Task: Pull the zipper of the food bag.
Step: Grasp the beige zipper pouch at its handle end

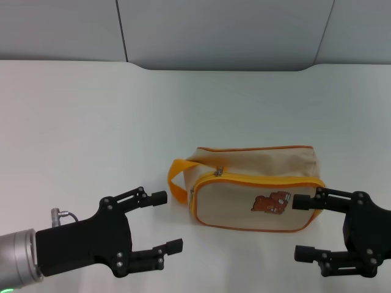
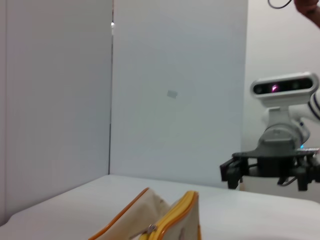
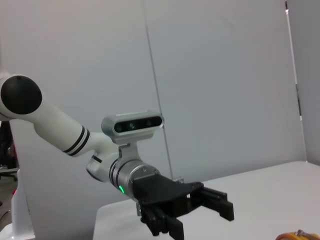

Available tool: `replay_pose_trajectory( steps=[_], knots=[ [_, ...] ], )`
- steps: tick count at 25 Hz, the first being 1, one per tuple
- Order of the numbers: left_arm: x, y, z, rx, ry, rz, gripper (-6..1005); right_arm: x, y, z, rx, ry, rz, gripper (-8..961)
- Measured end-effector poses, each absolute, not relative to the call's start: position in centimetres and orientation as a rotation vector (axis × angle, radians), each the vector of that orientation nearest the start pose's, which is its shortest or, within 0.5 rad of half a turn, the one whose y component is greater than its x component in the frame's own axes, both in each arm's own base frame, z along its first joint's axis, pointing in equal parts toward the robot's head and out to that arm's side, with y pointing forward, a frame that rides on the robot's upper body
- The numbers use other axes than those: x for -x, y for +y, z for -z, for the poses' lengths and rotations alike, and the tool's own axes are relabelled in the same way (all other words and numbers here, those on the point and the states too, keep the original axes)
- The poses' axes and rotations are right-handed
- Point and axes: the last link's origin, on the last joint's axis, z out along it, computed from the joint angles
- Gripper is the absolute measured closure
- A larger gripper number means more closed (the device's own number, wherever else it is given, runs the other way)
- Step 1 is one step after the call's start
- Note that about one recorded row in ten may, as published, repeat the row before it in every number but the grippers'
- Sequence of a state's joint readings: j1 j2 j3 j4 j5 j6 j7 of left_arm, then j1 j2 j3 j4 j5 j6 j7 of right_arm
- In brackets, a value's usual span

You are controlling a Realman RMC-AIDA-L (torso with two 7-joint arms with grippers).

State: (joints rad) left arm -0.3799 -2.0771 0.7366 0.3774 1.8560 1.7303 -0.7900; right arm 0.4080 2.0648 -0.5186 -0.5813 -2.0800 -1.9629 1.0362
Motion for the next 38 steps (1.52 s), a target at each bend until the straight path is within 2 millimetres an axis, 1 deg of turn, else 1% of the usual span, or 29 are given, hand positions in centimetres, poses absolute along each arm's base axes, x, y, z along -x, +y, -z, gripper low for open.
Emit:
replay_pose_trajectory(
  steps=[4,8,9,10,11,13,14,15,16,17,18,20,23,25,30,35,38],
  knots=[
    [28.8,24.8,3.8,2.697,-0.257,0.958,173,-28.3,24.7,-1.6,2.805,0.321,-1.028,171],
    [29.1,25.2,4.5,2.652,-0.289,0.935,173,-28.6,24.8,-2.0,2.761,0.324,-1.032,175],
    [29.1,25.2,4.8,2.631,-0.295,0.937,173,-28.6,24.8,-2.0,2.761,0.324,-1.032,176],
    [29.1,25.5,5.6,2.556,-0.304,0.945,173,-28.7,24.8,-2.2,2.724,0.312,-1.041,177],
    [29.1,25.5,5.6,2.556,-0.304,0.945,173,-28.7,24.8,-2.2,2.724,0.312,-1.041,178],
    [29.0,25.4,6.7,2.495,-0.301,0.932,173,-29.0,24.8,-2.7,2.645,0.308,-1.073,180],
    [29.0,25.4,7.4,2.466,-0.298,0.914,173,-29.2,24.8,-3.1,2.570,0.315,-1.106,181],
    [28.9,25.3,8.2,2.440,-0.311,0.890,173,-29.6,24.7,-3.9,2.456,0.330,-1.147,182],
    [28.9,25.3,8.2,2.440,-0.311,0.890,173,-29.6,24.7,-3.9,2.456,0.330,-1.147,183],
    [28.9,25.3,8.6,2.434,-0.322,0.881,173,-30.1,24.5,-4.6,2.364,0.348,-1.171,184],
    [28.8,25.3,8.8,2.429,-0.328,0.877,173,-30.1,24.5,-4.6,2.364,0.348,-1.171,185],
    [28.4,25.7,9.4,2.386,-0.355,0.868,173,-30.8,24.1,-5.4,2.278,0.368,-1.179,187],
    [28.1,26.1,9.7,2.381,-0.366,0.861,173,-31.2,23.9,-5.8,2.231,0.378,-1.182,190],
    [27.6,26.4,10.5,2.401,-0.395,0.851,173,-31.5,23.6,-5.9,2.201,0.387,-1.183,192],
    [26.8,26.7,11.3,2.422,-0.414,0.847,172,-31.7,23.5,-6.0,2.160,0.382,-1.188,198],
    [26.7,26.9,11.4,2.416,-0.431,0.850,218,-31.7,23.5,-6.0,2.151,0.384,-1.197,203],
    [26.6,27.0,11.5,2.402,-0.444,0.850,356,-31.6,23.6,-6.0,2.152,0.381,-1.199,206]
  ],
)
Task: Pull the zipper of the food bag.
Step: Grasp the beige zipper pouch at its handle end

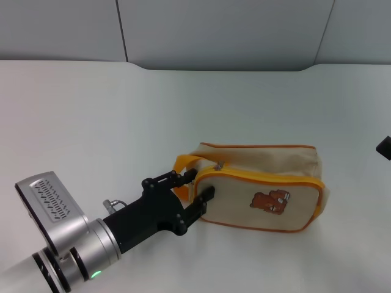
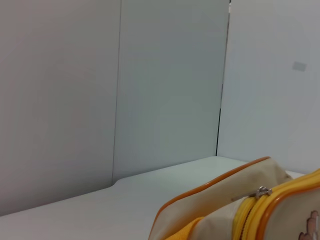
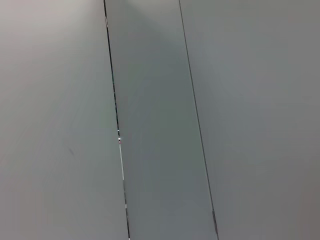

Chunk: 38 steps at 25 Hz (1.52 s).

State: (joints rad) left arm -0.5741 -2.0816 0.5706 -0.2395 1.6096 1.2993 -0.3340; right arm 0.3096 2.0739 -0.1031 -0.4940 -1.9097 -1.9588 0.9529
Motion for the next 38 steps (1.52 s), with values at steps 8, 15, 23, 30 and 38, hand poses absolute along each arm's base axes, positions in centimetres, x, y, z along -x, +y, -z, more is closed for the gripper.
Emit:
replay_pose_trajectory(
  steps=[8,15,23,30,38],
  knots=[
    [26.5,27.1,11.5,2.405,-0.435,0.850,699,-31.7,23.7,-6.0,2.149,0.383,-1.195,214],
    [26.3,27.1,11.4,2.406,-0.426,0.861,750,-31.9,23.6,-6.2,2.116,0.373,-1.184,221],
    [25.4,27.3,11.0,2.397,-0.382,0.925,813,-32.2,23.5,-6.4,2.038,0.379,-1.202,229],
    [25.1,28.7,9.3,2.352,-0.278,0.966,851,-31.8,23.3,-4.7,1.941,0.218,-1.158,236],
    [24.2,30.5,6.1,2.296,-0.047,1.026,868,-29.8,24.5,0.3,1.791,-0.089,-0.913,244]
  ],
)
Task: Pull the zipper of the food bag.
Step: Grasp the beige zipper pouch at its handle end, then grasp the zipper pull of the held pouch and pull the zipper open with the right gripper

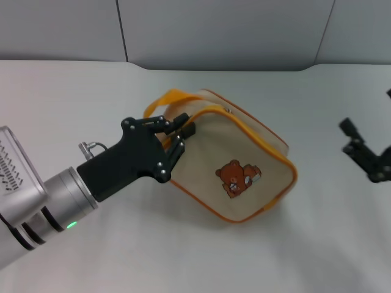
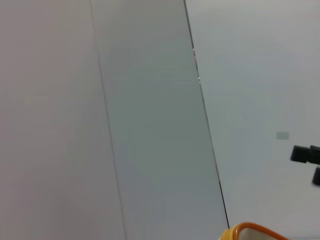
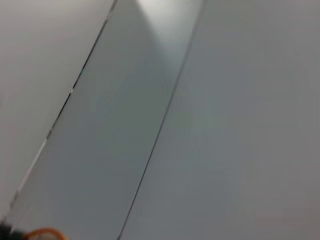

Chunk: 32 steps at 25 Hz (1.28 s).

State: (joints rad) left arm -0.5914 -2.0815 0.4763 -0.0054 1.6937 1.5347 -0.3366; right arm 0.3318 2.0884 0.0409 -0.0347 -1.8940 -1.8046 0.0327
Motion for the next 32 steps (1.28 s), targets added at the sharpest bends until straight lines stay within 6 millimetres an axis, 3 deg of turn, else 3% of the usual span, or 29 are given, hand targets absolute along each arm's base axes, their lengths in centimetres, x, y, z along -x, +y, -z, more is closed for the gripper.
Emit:
replay_pose_trajectory(
  steps=[4,12,19,32],
  knots=[
    [23.6,31.0,6.0,2.308,0.006,1.029,882,-27.7,25.4,2.6,1.719,-0.310,-0.742,248],
    [23.3,31.4,5.8,2.310,0.035,1.025,895,-25.7,27.9,4.9,1.680,-0.499,-0.504,256],
    [23.1,31.3,5.8,2.313,0.061,1.032,898,-25.8,28.9,5.8,1.748,-0.512,-0.454,263],
    [22.4,31.4,6.0,2.326,0.106,1.047,900,-24.4,28.1,7.4,1.812,-0.541,-0.524,276]
  ],
)
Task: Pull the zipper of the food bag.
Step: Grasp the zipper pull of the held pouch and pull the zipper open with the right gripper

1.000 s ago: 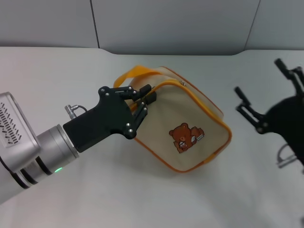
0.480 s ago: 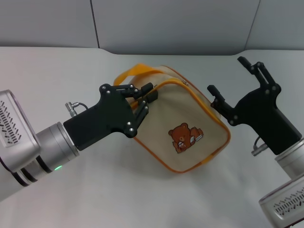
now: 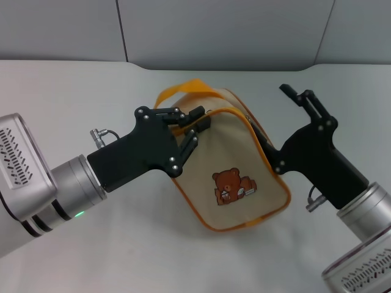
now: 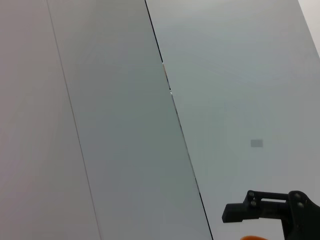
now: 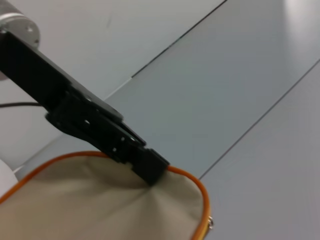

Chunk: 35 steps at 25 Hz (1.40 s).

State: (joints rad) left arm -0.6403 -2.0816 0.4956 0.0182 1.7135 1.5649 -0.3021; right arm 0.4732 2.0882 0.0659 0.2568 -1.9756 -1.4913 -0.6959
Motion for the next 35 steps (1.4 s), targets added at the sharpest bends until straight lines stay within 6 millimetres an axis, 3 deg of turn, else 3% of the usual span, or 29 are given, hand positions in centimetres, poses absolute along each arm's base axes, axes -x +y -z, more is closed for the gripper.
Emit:
replay_pose_trajectory(
  steps=[20,35],
  knots=[
    [22.3,31.5,5.9,2.326,0.114,1.045,909,-24.8,28.1,7.2,1.873,-0.397,-0.624,297],
    [22.1,31.7,5.9,2.328,0.123,1.051,909,-25.3,27.4,8.0,1.938,-0.435,-0.594,312]
  ],
)
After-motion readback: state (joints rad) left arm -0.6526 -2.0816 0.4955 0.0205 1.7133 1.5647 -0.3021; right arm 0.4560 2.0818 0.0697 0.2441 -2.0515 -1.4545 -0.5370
